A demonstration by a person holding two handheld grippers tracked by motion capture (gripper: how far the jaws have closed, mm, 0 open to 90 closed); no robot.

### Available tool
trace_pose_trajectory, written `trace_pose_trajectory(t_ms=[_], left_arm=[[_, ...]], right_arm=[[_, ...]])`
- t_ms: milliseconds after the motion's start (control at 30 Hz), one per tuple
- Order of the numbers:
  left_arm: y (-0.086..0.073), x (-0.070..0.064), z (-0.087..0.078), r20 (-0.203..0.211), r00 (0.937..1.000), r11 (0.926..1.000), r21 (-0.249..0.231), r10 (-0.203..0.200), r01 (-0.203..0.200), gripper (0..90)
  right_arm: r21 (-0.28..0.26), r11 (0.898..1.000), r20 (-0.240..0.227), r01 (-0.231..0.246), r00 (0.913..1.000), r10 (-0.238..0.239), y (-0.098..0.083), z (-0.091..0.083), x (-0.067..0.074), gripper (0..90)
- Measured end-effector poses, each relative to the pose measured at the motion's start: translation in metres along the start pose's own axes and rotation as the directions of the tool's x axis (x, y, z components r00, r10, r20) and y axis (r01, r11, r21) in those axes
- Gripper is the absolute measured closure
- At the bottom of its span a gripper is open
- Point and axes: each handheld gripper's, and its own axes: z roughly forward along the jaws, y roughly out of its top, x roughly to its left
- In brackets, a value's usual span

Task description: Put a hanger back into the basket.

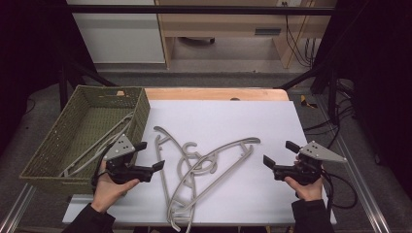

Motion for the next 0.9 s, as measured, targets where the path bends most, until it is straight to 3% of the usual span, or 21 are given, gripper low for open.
trace_pose_trajectory(t_ms=[300,567,833,900], left_arm=[[-0.002,-0.013,0.018,0.016,0.9995,0.9981,0.055,0.029,-0.030,9.2],[0.001,-0.020,0.038,0.031,0.9988,0.9892,0.141,0.038,-0.042,9.2],[0.004,-0.027,0.065,0.051,0.9972,0.9688,0.239,0.055,-0.065,13.3],[0.002,-0.028,0.072,0.055,0.9966,0.9596,0.272,0.061,-0.073,14.6]], right_arm=[[-0.003,1.000,-0.003,0.000,1.0000,0.000,0.000,-0.001,0.001,1.8],[0.002,1.000,-0.003,0.003,1.0000,-0.003,0.000,0.000,0.002,1.8],[-0.003,1.000,-0.008,0.004,1.0000,-0.004,0.001,-0.003,0.002,1.8],[-0.004,1.000,-0.009,0.004,0.9999,-0.004,0.002,-0.003,0.002,1.8]])
